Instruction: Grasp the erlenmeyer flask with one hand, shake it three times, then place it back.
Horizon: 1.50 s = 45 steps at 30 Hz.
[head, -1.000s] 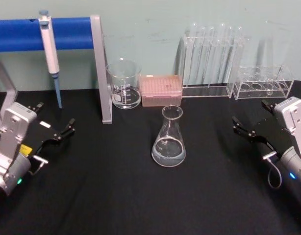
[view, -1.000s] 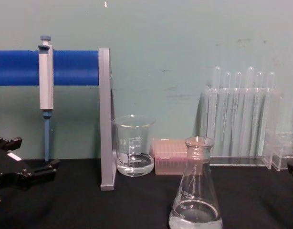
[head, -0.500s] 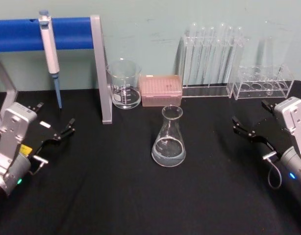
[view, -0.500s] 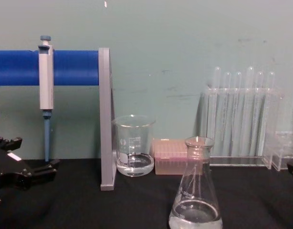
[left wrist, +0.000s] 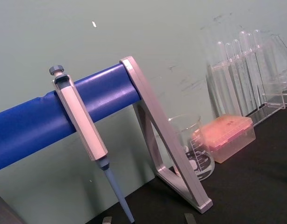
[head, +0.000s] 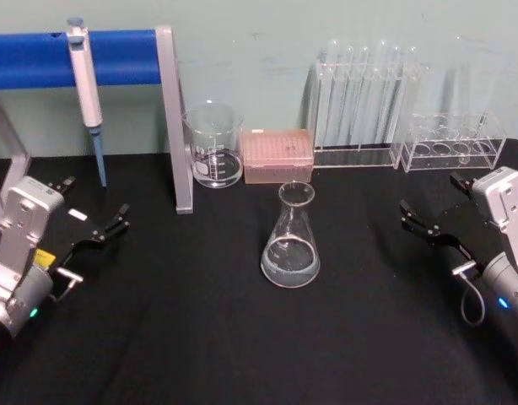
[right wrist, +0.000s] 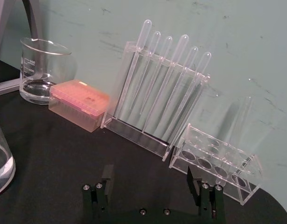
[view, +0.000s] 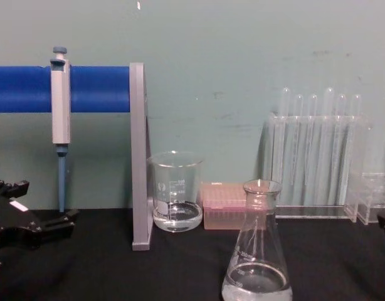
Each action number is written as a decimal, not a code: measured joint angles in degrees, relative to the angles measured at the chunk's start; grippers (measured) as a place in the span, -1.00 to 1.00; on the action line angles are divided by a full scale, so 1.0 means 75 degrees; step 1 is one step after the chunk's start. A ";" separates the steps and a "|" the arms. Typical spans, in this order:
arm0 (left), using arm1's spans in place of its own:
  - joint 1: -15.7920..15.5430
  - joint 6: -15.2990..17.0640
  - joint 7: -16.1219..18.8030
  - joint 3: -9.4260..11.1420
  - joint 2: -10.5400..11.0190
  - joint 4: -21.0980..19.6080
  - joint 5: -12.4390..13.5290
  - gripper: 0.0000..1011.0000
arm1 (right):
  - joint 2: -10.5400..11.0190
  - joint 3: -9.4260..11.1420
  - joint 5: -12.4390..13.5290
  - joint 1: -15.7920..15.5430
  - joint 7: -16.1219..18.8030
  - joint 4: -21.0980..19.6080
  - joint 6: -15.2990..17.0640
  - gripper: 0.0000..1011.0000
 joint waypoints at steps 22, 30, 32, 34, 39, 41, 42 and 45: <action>0.0000 0.0000 0.0000 0.0000 0.0000 0.0000 0.0000 0.98 | 0.0013 0.0861 0.1752 -0.0544 0.1894 -0.0971 0.0650 0.98; 0.0000 0.0000 0.0000 0.0000 0.0000 0.0000 0.0000 0.98 | 0.0039 0.0941 0.2012 -0.0704 0.2556 -0.1195 0.0692 0.98; 0.0000 0.0000 0.0000 0.0000 0.0000 0.0000 0.0000 0.98 | 0.0038 0.0942 0.2025 -0.0740 0.2699 -0.1248 0.0693 0.98; 0.0000 0.0000 0.0000 0.0000 0.0000 0.0000 0.0000 0.98 | 0.0026 0.0942 0.2026 -0.0775 0.2831 -0.1297 0.0692 0.98; 0.0000 0.0000 0.0000 0.0000 0.0000 0.0000 0.0000 0.98 | -0.0015 0.0917 0.2018 -0.0809 0.3066 -0.1384 0.0702 0.98; 0.0000 0.0000 0.0000 0.0000 0.0000 0.0000 0.0000 0.98 | -0.0051 0.0885 0.1999 -0.0811 0.3202 -0.1416 0.0720 0.98; 0.0000 0.0000 0.0000 0.0000 0.0000 0.0000 -0.0001 0.98 | -0.0062 0.0874 0.1991 -0.0811 0.3236 -0.1424 0.0728 0.98; 0.0000 0.0000 0.0000 0.0000 0.0000 0.0000 0.0000 0.98 | -0.0114 0.0834 0.1956 -0.0799 0.3343 -0.1437 0.0752 0.98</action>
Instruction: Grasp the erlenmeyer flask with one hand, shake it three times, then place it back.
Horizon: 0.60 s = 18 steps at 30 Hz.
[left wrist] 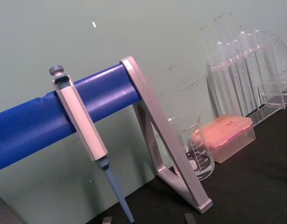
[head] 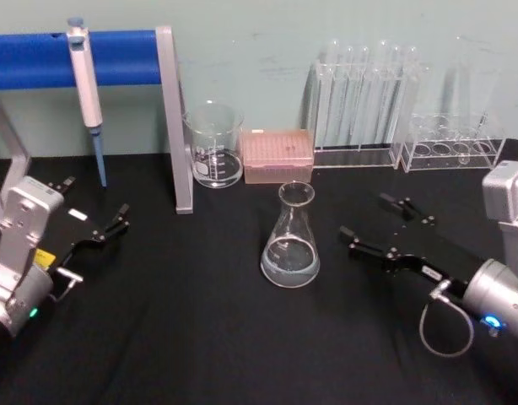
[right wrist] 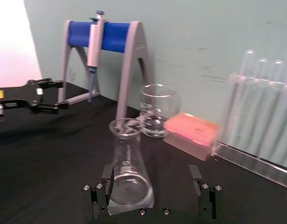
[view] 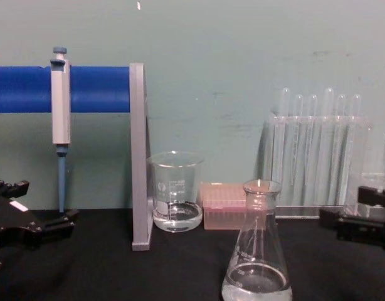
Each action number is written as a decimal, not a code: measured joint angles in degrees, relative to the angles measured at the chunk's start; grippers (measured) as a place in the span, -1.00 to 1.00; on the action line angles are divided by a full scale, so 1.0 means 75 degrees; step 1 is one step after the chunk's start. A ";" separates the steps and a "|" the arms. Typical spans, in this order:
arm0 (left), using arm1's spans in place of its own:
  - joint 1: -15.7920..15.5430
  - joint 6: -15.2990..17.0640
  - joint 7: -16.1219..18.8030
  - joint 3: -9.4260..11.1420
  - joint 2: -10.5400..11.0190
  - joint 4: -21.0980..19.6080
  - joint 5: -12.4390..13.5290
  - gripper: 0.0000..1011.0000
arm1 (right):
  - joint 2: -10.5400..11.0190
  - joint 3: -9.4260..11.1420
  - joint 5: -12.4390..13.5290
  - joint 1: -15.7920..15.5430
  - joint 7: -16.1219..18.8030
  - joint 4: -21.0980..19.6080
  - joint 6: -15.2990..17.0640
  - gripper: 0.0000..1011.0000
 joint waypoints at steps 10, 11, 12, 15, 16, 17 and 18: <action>0.0000 0.0000 0.0000 0.0000 0.0000 0.0000 0.0000 0.98 | -0.0415 -0.0273 -0.0272 0.0308 0.0374 0.0241 0.0132 0.98; 0.0000 0.0000 0.0000 0.0000 0.0000 0.0000 0.0000 0.98 | -0.0448 -0.0289 -0.0294 0.0335 0.0387 0.0276 0.0141 0.98; 0.0000 0.0000 0.0000 0.0000 0.0000 -0.0001 0.0000 0.98 | -0.0517 -0.0322 -0.0337 0.0389 0.0407 0.0342 0.0150 0.98; 0.0000 0.0000 0.0000 0.0000 0.0000 0.0000 0.0000 0.98 | -0.0625 -0.0375 -0.0419 0.0476 0.0425 0.0442 0.0158 0.98; 0.0000 0.0000 0.0000 0.0000 0.0000 0.0000 0.0000 0.98 | -0.0697 -0.0411 -0.0478 0.0535 0.0425 0.0510 0.0161 0.98; 0.0000 0.0000 0.0000 0.0000 0.0000 0.0000 0.0000 0.98 | -0.0736 -0.0429 -0.0509 0.0565 0.0420 0.0545 0.0162 0.98; 0.0000 0.0000 0.0000 0.0000 0.0000 0.0000 0.0000 0.98 | -0.0806 -0.0460 -0.0587 0.0615 0.0392 0.0602 0.0162 0.98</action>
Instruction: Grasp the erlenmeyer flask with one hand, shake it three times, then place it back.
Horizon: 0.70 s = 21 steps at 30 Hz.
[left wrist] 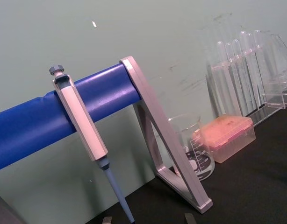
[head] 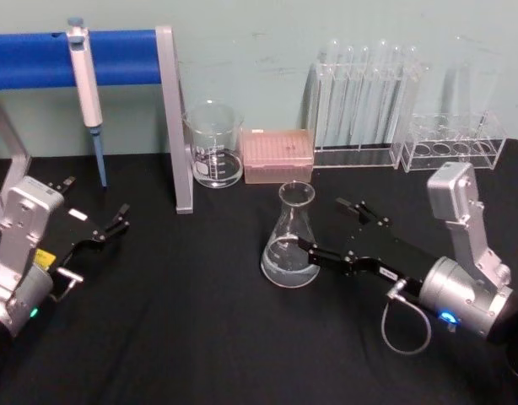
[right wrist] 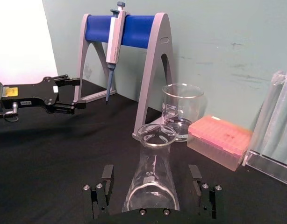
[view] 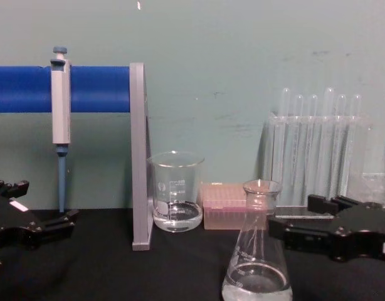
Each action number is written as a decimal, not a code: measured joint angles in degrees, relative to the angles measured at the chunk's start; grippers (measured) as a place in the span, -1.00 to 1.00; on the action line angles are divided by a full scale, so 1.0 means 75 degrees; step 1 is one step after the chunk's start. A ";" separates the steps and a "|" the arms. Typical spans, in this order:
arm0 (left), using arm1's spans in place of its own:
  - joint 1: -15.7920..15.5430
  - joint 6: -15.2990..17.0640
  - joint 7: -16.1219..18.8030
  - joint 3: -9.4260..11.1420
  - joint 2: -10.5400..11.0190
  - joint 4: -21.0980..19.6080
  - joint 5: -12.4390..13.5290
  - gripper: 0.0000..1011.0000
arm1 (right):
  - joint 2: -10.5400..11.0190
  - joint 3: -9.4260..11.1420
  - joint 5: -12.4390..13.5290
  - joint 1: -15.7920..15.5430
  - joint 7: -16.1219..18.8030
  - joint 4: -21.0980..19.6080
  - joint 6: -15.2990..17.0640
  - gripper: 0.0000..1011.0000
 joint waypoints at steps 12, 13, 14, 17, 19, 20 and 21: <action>0.0000 0.0000 0.0000 0.0000 0.0000 0.0000 0.0000 0.98 | -0.0502 -0.0153 -0.0527 0.0316 -0.0219 0.0392 -0.0077 0.98; 0.0000 0.0000 0.0000 0.0000 0.0000 0.0000 0.0000 0.98 | -0.0531 -0.0155 -0.0553 0.0335 -0.0230 0.0419 -0.0078 0.98; 0.0000 0.0000 0.0000 0.0000 0.0000 0.0000 0.0000 0.98 | -0.0594 -0.0159 -0.0600 0.0380 -0.0249 0.0482 -0.0079 0.98; 0.0000 0.0000 0.0000 0.0000 0.0000 0.0000 0.0000 0.98 | -0.0708 -0.0164 -0.0692 0.0453 -0.0286 0.0607 -0.0077 0.98; 0.0000 0.0000 0.0000 0.0000 0.0000 0.0000 0.0000 0.98 | -0.0760 -0.0165 -0.0731 0.0491 -0.0301 0.0669 -0.0070 0.98; 0.0000 0.0000 0.0000 0.0000 0.0000 0.0000 0.0000 0.98 | -0.0786 -0.0165 -0.0749 0.0513 -0.0303 0.0698 -0.0067 0.98; 0.0000 0.0000 0.0000 0.0000 0.0000 0.0000 0.0000 0.98 | -0.0837 -0.0164 -0.0781 0.0562 -0.0306 0.0755 -0.0061 0.98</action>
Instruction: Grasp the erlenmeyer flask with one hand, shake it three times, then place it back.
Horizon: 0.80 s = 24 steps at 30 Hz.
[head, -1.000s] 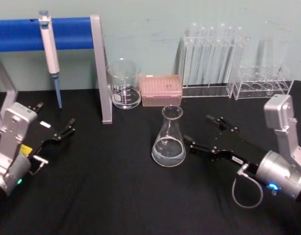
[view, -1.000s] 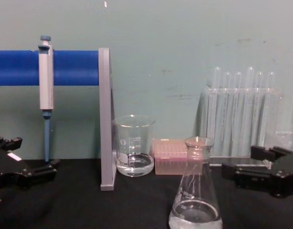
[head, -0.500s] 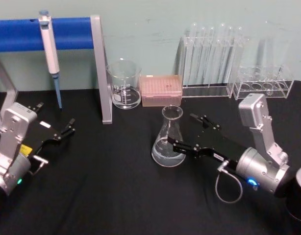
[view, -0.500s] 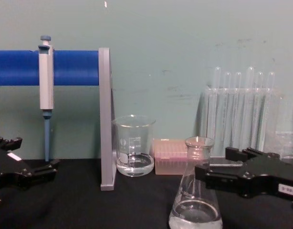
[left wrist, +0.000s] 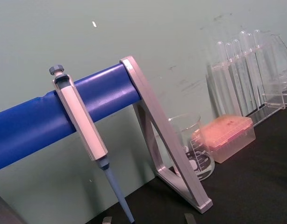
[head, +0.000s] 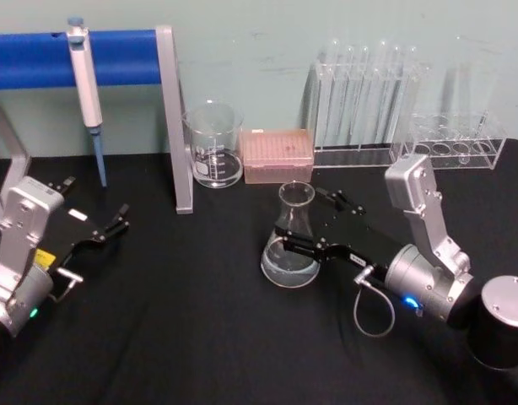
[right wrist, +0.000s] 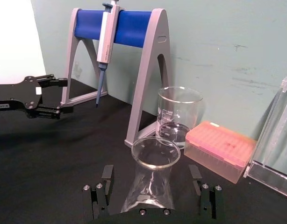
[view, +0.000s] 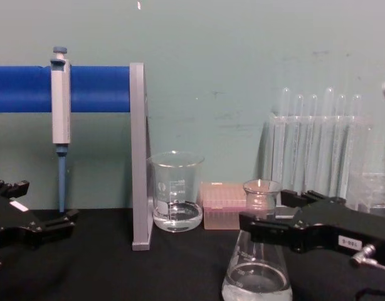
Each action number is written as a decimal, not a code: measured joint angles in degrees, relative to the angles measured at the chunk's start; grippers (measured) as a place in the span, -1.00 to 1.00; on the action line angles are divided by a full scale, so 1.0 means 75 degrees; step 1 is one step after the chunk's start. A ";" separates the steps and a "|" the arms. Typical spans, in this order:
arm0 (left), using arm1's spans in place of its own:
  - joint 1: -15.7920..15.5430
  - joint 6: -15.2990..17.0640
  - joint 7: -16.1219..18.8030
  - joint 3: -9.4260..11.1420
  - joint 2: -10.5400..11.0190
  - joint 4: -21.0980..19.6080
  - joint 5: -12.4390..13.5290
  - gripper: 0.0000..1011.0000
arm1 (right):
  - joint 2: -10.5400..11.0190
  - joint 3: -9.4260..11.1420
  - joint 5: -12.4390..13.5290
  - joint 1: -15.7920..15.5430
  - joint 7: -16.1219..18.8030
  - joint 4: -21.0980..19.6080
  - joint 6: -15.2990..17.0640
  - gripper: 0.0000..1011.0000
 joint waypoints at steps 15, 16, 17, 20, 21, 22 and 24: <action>-0.0001 0.0000 -0.0001 -0.0001 0.0000 0.0000 0.0000 0.98 | -0.0332 -0.0034 -0.0201 0.0387 0.0121 0.0532 0.0007 0.98; 0.0000 0.0000 -0.0001 0.0000 0.0000 0.0000 0.0000 0.98 | -0.0338 -0.0037 -0.0205 0.0394 0.0130 0.0543 0.0009 0.98; 0.0000 0.0000 0.0000 0.0000 0.0000 0.0000 0.0000 0.98 | -0.0345 -0.0040 -0.0209 0.0400 0.0137 0.0554 0.0011 0.98; 0.0000 0.0000 -0.0001 0.0000 0.0000 0.0000 0.0000 0.98 | -0.0369 -0.0045 -0.0224 0.0424 0.0155 0.0589 0.0023 0.98; 0.0000 0.0000 0.0000 -0.0001 0.0000 0.0000 0.0000 0.98 | -0.0375 -0.0045 -0.0226 0.0427 0.0156 0.0595 0.0026 0.98; 0.0000 0.0000 0.0000 -0.0001 0.0001 0.0000 0.0000 0.98 | -0.0391 -0.0045 -0.0235 0.0439 0.0156 0.0612 0.0033 0.98; 0.0000 0.0000 0.0000 0.0000 0.0000 0.0000 0.0000 0.98 | -0.0401 -0.0045 -0.0251 0.0445 0.0151 0.0621 0.0035 0.98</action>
